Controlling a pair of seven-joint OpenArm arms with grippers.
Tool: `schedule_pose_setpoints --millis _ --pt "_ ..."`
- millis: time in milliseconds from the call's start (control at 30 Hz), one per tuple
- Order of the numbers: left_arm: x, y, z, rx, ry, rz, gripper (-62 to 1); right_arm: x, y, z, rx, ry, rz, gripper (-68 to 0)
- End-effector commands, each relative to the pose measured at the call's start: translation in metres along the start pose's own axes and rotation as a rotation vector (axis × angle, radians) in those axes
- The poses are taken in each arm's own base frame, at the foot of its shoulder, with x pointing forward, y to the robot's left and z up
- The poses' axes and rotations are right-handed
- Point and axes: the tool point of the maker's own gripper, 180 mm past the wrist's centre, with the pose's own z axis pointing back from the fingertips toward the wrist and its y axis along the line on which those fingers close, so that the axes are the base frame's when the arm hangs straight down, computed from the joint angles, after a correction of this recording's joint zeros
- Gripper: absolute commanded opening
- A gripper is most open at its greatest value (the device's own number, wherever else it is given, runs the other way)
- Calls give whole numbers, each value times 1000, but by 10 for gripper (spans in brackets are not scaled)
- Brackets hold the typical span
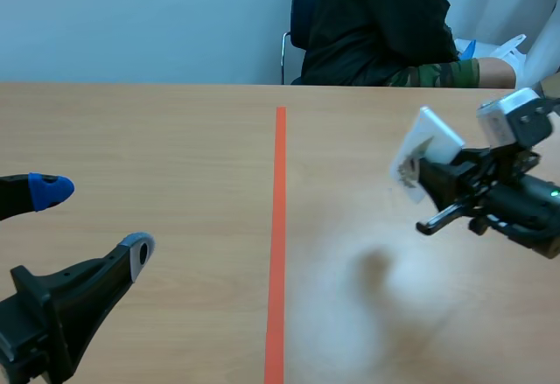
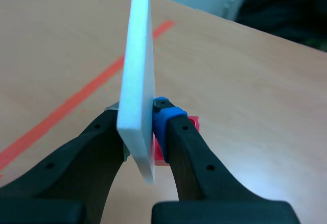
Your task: Sort the leaf by its shape. The table is split by an orange tape line. A compound leaf with several leaflets goes to the left side, a simple leaf with one blade goes to the right side. Return to the home posture when a red brick is placed on the table.
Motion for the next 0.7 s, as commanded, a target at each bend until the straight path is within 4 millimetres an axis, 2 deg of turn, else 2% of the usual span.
schedule_pose_setpoints --millis 0,100,300,533,667 --pt "7 -2 -1 -5 -29 4 14 17 -17 2 -32 -41 0 -660" --pt "7 -2 -1 -5 -29 4 14 19 -43 13 -102 -26 -21 -660" --pt "7 -2 -1 -5 -29 4 14 11 -88 31 -278 0 -103 -660" --pt "7 -2 -1 -5 -29 4 14 -9 -117 38 -397 42 -132 -661" --pt "7 -2 -1 -5 -29 4 14 -17 -143 40 -499 57 -150 -662"
